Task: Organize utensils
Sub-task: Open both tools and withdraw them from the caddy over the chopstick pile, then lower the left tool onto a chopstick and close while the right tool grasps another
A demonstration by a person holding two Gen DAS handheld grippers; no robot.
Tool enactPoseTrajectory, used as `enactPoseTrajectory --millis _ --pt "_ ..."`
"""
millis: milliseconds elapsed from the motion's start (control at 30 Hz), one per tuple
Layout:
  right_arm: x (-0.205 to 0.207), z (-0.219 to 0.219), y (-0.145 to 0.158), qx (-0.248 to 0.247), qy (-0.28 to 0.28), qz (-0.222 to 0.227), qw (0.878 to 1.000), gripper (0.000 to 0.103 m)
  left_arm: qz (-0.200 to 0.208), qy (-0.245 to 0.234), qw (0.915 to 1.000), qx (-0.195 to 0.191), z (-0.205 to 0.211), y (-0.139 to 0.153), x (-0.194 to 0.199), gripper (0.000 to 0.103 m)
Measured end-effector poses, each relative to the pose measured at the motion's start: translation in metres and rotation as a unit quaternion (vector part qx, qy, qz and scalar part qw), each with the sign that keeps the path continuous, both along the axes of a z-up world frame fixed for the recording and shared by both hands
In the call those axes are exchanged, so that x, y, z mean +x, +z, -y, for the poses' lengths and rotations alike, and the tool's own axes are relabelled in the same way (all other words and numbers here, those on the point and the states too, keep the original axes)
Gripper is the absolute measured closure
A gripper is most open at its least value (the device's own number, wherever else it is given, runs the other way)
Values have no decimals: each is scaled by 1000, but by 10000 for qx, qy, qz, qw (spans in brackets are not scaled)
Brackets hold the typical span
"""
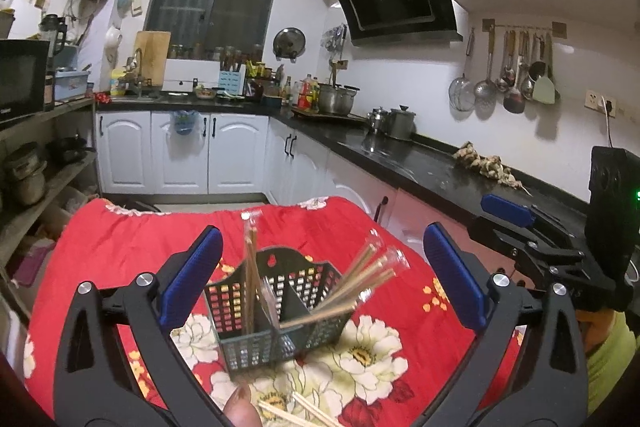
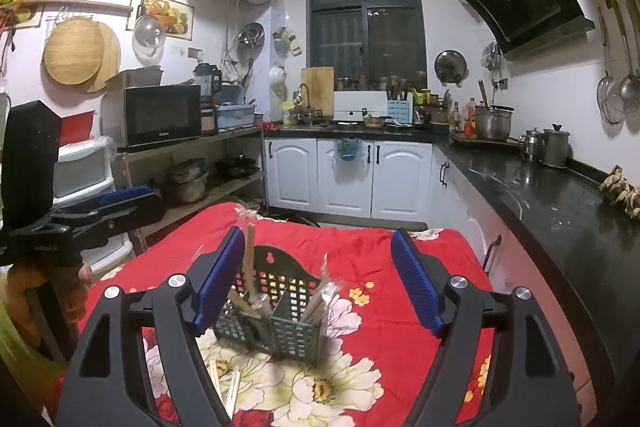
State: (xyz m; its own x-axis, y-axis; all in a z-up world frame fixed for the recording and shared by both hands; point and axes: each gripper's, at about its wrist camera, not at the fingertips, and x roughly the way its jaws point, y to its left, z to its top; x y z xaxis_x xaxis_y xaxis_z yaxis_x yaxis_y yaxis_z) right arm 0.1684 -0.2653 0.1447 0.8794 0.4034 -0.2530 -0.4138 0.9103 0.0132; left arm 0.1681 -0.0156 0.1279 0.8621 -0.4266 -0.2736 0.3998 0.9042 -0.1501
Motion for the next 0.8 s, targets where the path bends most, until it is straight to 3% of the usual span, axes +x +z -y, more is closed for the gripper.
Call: enactPoseTrajectory --millis 800 --pt "-16 -17 -54 -223 139 -607 9978 27 -758 143 9970 -78 -25 -60 -20 10"
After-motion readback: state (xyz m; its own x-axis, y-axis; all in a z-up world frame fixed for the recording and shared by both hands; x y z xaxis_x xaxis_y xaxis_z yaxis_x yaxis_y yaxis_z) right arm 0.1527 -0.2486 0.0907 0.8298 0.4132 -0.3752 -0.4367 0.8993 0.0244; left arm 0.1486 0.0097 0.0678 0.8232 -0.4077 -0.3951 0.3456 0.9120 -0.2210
